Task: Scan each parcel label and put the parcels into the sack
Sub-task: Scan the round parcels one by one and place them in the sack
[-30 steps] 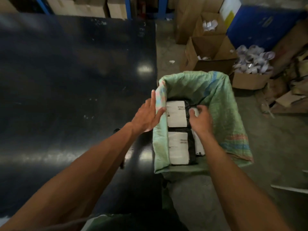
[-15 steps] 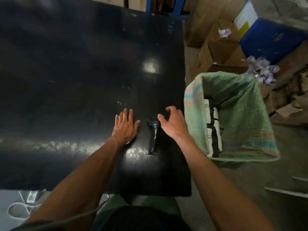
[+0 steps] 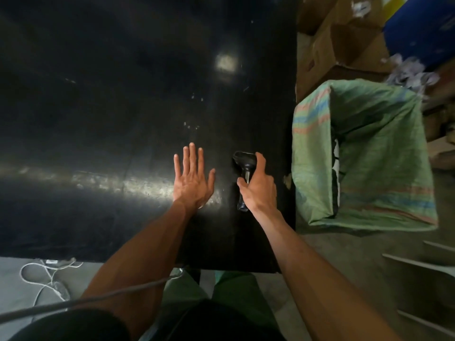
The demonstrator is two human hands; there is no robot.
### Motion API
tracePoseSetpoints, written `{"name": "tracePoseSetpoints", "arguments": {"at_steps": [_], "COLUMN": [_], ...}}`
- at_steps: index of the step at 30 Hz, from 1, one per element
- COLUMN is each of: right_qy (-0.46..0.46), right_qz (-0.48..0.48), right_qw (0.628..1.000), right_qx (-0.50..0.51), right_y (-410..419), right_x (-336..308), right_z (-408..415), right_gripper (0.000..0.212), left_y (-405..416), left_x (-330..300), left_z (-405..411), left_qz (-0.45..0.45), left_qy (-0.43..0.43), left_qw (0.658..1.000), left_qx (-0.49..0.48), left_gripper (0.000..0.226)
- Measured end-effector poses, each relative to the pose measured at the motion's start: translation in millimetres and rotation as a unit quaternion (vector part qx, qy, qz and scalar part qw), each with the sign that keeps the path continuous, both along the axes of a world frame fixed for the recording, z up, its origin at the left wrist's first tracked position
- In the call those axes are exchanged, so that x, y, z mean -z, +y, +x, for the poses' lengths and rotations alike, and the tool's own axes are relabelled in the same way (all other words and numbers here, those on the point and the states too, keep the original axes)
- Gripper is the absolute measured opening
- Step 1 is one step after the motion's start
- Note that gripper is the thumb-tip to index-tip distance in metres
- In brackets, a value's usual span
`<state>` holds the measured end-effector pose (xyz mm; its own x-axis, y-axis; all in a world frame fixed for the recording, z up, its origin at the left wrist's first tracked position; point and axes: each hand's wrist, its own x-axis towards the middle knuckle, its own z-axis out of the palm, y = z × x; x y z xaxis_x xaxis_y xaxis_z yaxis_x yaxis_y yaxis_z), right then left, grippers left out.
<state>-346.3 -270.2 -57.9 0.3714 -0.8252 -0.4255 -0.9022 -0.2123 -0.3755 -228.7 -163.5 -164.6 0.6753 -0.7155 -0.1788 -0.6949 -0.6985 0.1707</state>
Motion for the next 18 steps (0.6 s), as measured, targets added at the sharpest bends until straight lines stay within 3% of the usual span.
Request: {"name": "tracePoseSetpoints", "arguments": {"at_steps": [12, 18], "right_qy": [0.024, 0.053], "right_qz": [-0.066, -0.074], "right_qw": [0.996, 0.994], "right_qx": [0.062, 0.06], "right_y": [-79, -82], "right_x": [-6, 0], "right_z": [-32, -33], "right_gripper": [0.072, 0.079], "left_y": [-1, -2], "left_x": [2, 1], "left_z": [0, 1], "left_qz": [0.013, 0.016], "left_qy": [0.001, 0.0], "left_qw": [1.0, 1.0], "left_qx": [0.004, 0.012], "left_gripper": [0.075, 0.074]}}
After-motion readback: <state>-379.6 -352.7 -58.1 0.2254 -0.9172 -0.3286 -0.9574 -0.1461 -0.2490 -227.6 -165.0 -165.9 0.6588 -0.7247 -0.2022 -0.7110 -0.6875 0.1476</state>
